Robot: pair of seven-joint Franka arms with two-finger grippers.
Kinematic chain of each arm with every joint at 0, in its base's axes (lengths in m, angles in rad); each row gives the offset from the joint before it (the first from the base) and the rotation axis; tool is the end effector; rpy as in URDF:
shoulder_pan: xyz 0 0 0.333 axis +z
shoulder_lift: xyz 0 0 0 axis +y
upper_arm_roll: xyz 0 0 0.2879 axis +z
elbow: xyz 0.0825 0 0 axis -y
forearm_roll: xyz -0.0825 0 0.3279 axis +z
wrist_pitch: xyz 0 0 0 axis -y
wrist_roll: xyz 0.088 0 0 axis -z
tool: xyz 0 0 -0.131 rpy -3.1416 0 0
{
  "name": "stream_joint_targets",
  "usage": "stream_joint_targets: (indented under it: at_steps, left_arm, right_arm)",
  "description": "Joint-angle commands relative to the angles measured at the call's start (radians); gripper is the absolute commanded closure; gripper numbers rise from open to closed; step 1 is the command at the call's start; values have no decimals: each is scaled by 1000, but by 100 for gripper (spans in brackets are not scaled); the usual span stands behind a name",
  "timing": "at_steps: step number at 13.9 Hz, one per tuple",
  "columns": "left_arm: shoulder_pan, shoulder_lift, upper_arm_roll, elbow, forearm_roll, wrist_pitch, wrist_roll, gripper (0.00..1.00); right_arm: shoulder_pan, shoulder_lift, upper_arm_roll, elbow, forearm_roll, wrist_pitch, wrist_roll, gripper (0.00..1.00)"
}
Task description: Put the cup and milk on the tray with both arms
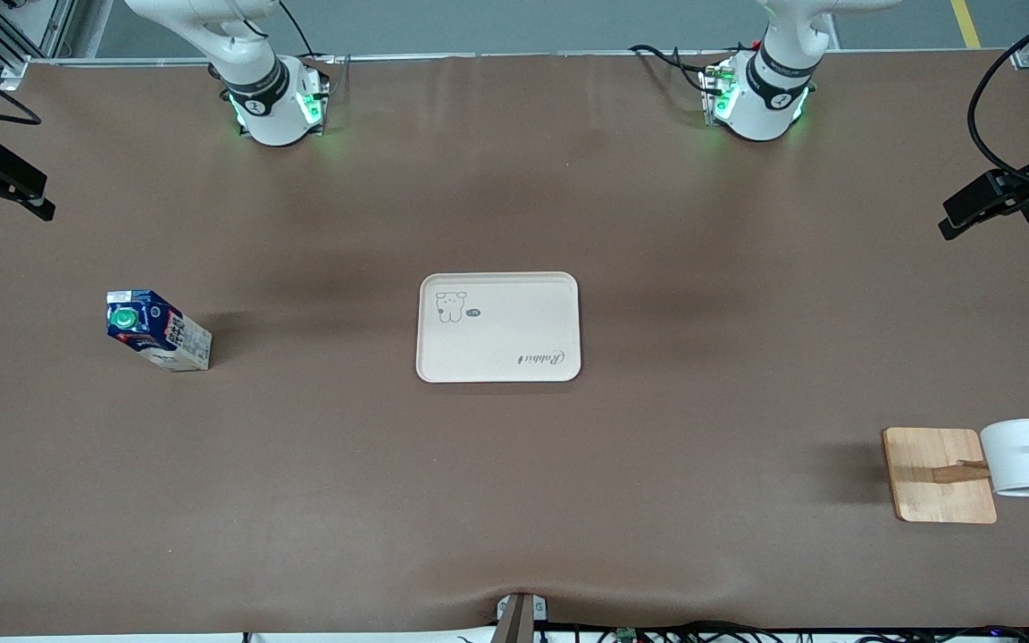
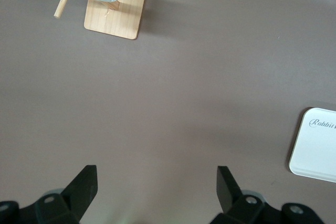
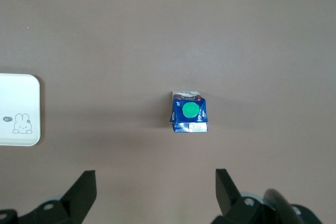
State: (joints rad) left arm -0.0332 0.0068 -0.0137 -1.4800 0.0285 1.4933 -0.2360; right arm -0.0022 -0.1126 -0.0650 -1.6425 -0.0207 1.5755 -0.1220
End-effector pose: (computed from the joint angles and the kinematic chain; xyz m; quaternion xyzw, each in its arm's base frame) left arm 0.4928 -0.0192 0.5997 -0.9953 -0.0955 -0.0052 0.0136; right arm 0.4665 -0.0358 0.5972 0.9993 0.0273 0.0219 0.0088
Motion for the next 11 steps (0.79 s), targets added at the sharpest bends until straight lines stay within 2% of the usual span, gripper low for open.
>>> stream_joint_targets:
  at_steps: [1, 11]
  left_arm:
    - [1, 4, 5, 21, 1, -15, 18, 0]
    - [21, 35, 9, 21, 1, -8, 20, 0]
  right_arm:
    - [-27, 11, 8, 23, -2, -17, 5, 0]
    - [-25, 13, 8, 23, -2, -17, 5, 0]
